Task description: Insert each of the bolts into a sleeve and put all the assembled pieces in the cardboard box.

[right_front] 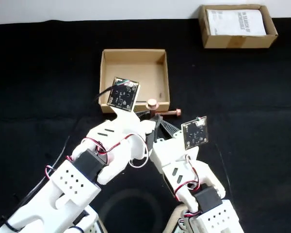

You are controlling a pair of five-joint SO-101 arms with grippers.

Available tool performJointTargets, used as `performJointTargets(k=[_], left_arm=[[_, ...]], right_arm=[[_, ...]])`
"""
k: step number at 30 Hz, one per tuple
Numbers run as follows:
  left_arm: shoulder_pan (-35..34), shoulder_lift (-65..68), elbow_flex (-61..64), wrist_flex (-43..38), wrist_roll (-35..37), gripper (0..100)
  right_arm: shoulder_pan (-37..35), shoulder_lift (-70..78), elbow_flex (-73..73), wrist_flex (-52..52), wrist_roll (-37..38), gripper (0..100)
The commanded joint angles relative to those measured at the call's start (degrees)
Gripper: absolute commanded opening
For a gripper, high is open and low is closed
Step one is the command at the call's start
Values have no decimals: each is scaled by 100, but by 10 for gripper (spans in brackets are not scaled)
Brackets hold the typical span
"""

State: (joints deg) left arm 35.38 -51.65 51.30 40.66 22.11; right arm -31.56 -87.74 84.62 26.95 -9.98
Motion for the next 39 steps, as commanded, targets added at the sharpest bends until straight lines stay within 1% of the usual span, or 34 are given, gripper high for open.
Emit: performJointTargets(k=[1, 5, 7, 10, 14, 18, 21, 23, 25, 27, 32, 36, 39], left_arm=[[40, -84, -4, 53, -53, 116], [-75, -127, -40, 70, -53, 284], [-101, -171, -119, 255, -53, 312], [-40, -462, -523, 1011, -53, 303], [-48, -1086, -1059, 2075, -53, 260], [-101, -2018, -1481, 2919, -79, 159], [-295, -2774, -1437, 3226, -598, 59], [-681, -3266, -1235, 3244, -949, 2], [-1279, -3741, -936, 3244, -1275, 18], [-1868, -4207, -620, 3235, -1486, 8], [-3196, -5314, 330, 2901, -1679, 8], [-4295, -5218, 602, 2831, -1644, 8], [-4804, -5218, 866, 2831, -1644, 8]], right_arm=[[145, -75, -242, -101, 35, 7], [154, -75, -242, -92, 35, 7], [163, -75, -242, -92, 35, 7], [163, -66, -242, -92, 35, 7], [268, 295, -418, -84, 26, 7], [567, 1297, -1402, 215, 18, 7], [611, 2264, -2352, 462, 35, 7], [611, 2949, -3011, 567, 70, 7], [585, 3626, -3618, 620, 510, 7], [505, 4295, -4145, 637, 1108, 7], [470, 5701, -5209, 637, 2585, 7], [470, 6589, -5851, 637, 3868, 7], [470, 7160, -6246, 637, 4905, 7]])
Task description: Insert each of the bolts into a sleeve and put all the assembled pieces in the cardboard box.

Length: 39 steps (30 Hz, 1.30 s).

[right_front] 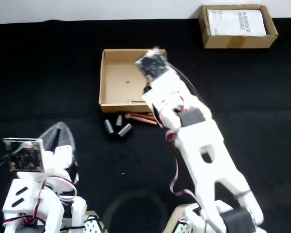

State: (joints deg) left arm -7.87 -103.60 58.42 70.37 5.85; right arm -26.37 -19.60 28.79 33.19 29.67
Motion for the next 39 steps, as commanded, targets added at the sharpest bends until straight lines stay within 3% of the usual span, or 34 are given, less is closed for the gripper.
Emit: performJointTargets(k=[1, 6, 9, 13, 17, 22, 27, 33, 39], left_arm=[[-593, -22, 277, -141, -18, 8], [-1112, -22, 1033, -229, -9, 8], [-1490, -22, 1710, -651, 378, 8], [-1947, -22, 2809, -1600, 1125, 8], [-2088, -22, 3873, -2462, 1363, 8], [-2009, -22, 3873, -2259, 1371, 8], [-1851, -22, 3873, -2136, 1371, 8], [-1833, -22, 3873, -2136, 1371, 8], [-1824, -22, 3873, -2136, 1371, 8]], right_arm=[[-48, 532, -778, 4, 1248, 7], [-48, 1569, -1499, -13, 2796, 7], [-48, 2316, -2079, -13, 3411, 7], [-66, 3310, -2897, -13, 3587, 7], [-171, 4040, -3424, 4, 3578, 7], [-268, 4426, -3512, 382, 3569, 57], [-435, 4418, -3547, 1024, 2963, 224], [-620, 3960, -4145, 1824, 1688, 227], [-1121, 3266, -4813, 4418, -70, 227]])
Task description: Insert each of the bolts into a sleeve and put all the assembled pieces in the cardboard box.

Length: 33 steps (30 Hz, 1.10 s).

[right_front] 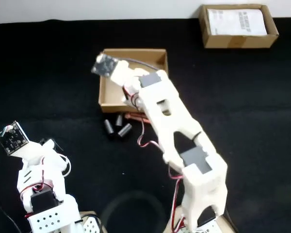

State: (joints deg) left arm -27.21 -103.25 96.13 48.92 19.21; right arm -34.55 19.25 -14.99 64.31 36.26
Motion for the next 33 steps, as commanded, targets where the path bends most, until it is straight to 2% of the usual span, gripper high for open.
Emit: performJointTargets(k=[1, 4, 6, 8, 12, 14, 17, 25, 33], left_arm=[[110, -57, 101, 9, 35, 8], [110, -57, 101, 9, 35, 8], [110, -57, 101, 9, 35, 8], [110, -57, 101, 9, 35, 8], [110, -57, 101, 9, 35, 8], [101, -57, 101, 9, 26, 8], [101, -57, 101, 9, 26, 8], [110, -57, 101, 9, 26, 9], [110, -57, 101, -9, 26, 9]], right_arm=[[-435, -681, -453, 1763, -879, 227], [-725, -716, -374, 2659, -905, 227], [-778, -708, -171, 2853, -571, 227], [-752, -708, 110, 2712, 281, 227], [-593, -699, 576, 1666, 2593, 227], [-541, -611, 884, 1024, 3174, 227], [-523, -277, 1015, 479, 3314, 227], [-822, 664, 426, 462, 3270, 227], [-919, 655, 356, 1323, 3235, 227]])
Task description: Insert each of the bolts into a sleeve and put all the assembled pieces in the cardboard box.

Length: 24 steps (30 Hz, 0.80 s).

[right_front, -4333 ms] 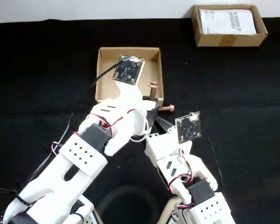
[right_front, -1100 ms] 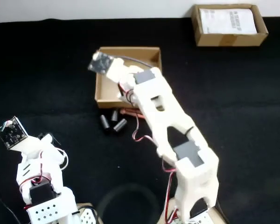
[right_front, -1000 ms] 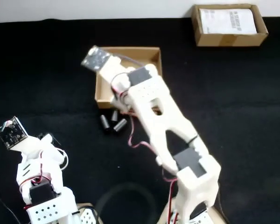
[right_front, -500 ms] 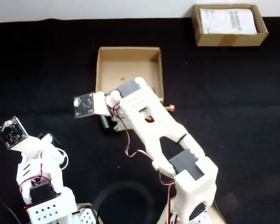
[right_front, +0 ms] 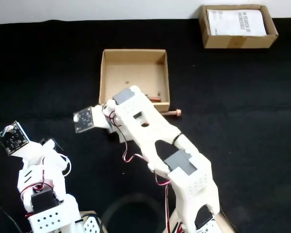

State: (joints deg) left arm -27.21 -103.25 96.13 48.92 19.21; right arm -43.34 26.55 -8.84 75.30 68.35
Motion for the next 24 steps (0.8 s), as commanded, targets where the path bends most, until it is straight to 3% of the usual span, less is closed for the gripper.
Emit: performJointTargets(k=[1, 4, 24], left_arm=[[110, -57, 101, -9, 26, 9], [110, -57, 101, -9, 26, 9], [110, -57, 101, 0, 26, 9]], right_arm=[[-40, -136, -303, 242, -53, 227], [-48, -330, -365, 242, -325, 227], [-215, -330, -259, 233, -360, 227]])
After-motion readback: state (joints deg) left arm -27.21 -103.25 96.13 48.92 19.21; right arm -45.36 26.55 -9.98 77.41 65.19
